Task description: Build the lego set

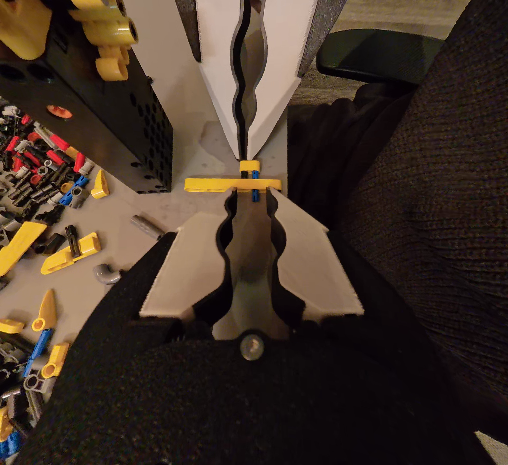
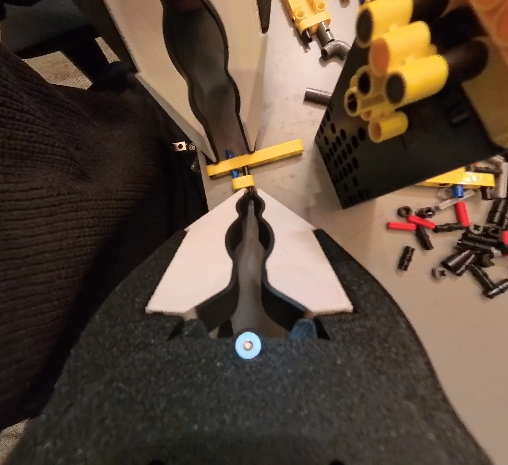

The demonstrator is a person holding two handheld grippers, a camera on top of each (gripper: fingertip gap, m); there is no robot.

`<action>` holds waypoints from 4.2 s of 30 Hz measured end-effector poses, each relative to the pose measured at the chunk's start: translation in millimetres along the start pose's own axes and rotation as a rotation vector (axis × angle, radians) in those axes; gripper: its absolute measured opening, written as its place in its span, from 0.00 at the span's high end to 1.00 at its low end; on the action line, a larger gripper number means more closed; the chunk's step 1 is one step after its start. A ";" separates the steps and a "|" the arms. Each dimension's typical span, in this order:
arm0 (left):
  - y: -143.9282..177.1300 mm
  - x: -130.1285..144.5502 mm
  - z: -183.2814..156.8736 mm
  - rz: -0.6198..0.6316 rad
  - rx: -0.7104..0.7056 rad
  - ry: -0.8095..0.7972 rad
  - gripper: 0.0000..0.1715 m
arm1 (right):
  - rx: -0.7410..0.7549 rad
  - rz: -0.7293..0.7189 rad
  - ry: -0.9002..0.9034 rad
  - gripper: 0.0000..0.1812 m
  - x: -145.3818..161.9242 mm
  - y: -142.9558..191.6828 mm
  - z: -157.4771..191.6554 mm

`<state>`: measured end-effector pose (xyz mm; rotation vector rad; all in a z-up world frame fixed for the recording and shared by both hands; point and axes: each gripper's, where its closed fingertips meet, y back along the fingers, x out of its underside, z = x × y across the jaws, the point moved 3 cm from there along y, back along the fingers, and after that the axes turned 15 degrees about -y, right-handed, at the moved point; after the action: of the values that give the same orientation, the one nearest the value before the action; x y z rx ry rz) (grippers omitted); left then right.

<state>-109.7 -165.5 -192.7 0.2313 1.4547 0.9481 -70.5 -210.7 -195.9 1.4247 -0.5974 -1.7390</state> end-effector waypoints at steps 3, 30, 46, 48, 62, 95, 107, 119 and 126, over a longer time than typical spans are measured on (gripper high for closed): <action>-0.2 -0.3 -0.5 0.002 -0.005 -0.007 0.88 | 0.043 0.012 0.043 0.99 -0.3 -0.2 1.1; -0.8 0.0 -0.2 0.000 0.010 -0.006 0.90 | -0.191 -0.095 0.194 0.99 2.3 -0.8 -3.3; -0.2 -0.2 -1.8 0.022 0.006 0.011 0.91 | -0.084 -0.136 0.030 0.99 4.9 0.5 -0.9; -0.6 -0.8 -2.2 0.030 0.012 0.014 0.91 | -0.095 -0.124 0.051 0.99 5.0 0.7 -0.8; -4.3 -4.6 -5.4 0.049 0.047 0.042 0.94 | -0.146 -0.076 0.069 0.99 7.2 2.6 0.8; -6.0 -7.6 -6.2 0.044 0.062 0.037 0.97 | -0.065 -0.195 -0.174 1.00 11.0 3.0 4.9; -5.3 -5.9 -2.7 0.022 0.046 0.066 0.98 | -0.039 -0.210 -0.185 1.00 8.4 2.0 2.5; 11.7 7.1 19.6 0.146 -0.165 0.095 0.85 | 0.149 -0.294 -0.133 0.90 6.9 6.2 -10.8; 72.8 36.1 43.6 0.417 -0.499 0.006 0.82 | 0.153 -0.411 -0.191 0.83 6.1 31.6 -14.5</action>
<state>-105.5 -78.1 -163.8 0.1624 1.1474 1.6179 -48.1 -232.0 -178.9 1.5801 -0.5770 -2.2108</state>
